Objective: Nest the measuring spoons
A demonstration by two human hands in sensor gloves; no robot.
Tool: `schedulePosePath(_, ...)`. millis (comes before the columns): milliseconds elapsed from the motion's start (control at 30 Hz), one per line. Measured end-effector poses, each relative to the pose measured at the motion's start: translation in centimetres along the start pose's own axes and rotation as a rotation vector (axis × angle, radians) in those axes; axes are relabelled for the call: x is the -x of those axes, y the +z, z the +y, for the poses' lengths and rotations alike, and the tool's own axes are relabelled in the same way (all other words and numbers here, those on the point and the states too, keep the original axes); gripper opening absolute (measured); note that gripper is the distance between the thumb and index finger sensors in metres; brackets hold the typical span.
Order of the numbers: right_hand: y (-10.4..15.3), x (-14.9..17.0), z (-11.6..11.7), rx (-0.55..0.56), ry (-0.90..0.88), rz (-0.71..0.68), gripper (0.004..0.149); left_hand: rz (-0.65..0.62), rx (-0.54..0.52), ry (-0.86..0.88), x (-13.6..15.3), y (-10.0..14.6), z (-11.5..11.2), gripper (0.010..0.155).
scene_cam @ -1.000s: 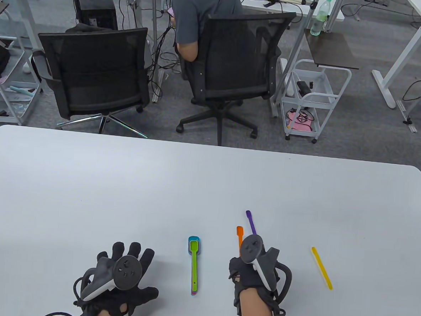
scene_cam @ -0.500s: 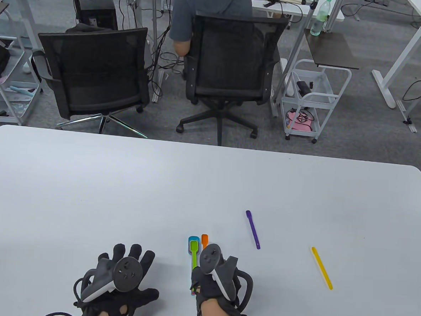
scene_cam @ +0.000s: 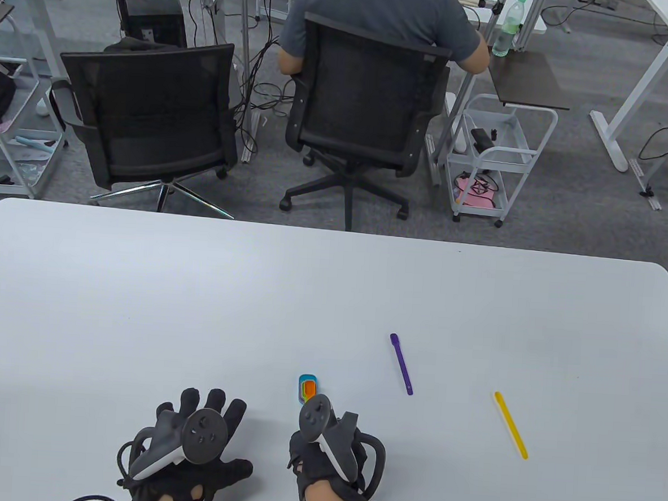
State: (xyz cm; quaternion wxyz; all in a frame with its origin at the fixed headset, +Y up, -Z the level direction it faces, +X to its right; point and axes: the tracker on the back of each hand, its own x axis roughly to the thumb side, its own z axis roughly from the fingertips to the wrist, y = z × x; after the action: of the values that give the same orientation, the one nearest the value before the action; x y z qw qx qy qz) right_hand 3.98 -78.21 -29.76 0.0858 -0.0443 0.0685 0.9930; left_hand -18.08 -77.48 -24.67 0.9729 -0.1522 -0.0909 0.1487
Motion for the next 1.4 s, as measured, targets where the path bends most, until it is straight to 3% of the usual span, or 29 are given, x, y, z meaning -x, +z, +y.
schedulePosePath(1400,-0.39,0.02,0.33,-0.044,-0.019,-0.002,0.055,0.008,0.001,-0.011,-0.18,0.06,0.24,0.103)
